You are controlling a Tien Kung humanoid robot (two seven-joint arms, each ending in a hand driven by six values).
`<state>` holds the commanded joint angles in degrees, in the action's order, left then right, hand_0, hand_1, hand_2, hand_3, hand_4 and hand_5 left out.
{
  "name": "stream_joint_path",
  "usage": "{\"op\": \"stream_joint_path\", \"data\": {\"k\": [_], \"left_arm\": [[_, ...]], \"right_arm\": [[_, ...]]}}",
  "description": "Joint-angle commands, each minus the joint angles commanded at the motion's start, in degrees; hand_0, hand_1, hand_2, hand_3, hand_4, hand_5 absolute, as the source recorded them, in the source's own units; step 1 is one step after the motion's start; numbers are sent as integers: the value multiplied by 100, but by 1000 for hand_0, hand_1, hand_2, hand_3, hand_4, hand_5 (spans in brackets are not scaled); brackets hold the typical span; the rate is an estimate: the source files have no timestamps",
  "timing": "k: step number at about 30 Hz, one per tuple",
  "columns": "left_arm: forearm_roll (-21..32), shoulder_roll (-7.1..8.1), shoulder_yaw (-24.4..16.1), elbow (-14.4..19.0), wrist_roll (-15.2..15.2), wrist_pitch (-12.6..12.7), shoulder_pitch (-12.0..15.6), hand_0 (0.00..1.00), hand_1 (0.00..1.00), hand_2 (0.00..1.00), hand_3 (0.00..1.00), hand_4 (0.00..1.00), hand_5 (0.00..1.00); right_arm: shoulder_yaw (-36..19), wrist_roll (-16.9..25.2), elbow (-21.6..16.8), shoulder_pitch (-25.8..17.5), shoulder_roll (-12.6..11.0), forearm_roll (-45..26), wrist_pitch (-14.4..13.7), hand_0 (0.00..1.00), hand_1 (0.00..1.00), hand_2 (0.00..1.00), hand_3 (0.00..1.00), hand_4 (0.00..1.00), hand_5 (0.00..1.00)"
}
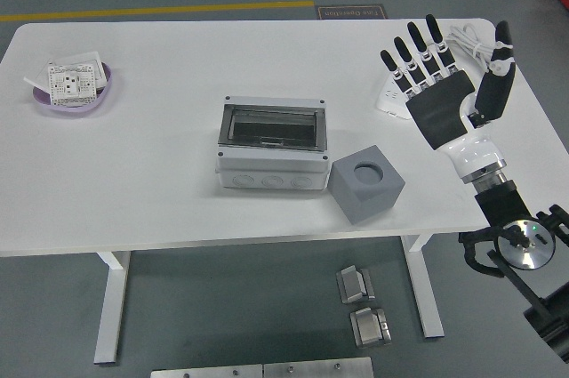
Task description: Pick up the cylinder from the cube,place it in the box,flap close box
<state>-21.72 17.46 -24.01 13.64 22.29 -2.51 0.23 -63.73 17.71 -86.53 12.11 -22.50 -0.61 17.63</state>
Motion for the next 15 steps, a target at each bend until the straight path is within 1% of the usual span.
{"op": "stream_joint_path", "data": {"k": [2,3,9,15], "left_arm": [[8,0,6,1,1,-1,4,776,781,754,867,746,575],[11,-1,9,1,1,-1,5,776,781,755,867,746,574],[19,-2,18,3,-2,1,10,776,781,755,867,745,573],[32,-12,35,-1,3,-1,26,776,781,755,867,745,571]], "right_arm": [[-21,5,8,-3,5,-77,34,876,827,850,891,998,998],[-31,6,13,-5,7,-104,51,998,998,998,998,998,998],[-86,-43,44,-16,23,-179,192,998,998,998,998,998,998],[-62,-187,84,-28,52,-162,437,998,998,997,998,998,998]]}}
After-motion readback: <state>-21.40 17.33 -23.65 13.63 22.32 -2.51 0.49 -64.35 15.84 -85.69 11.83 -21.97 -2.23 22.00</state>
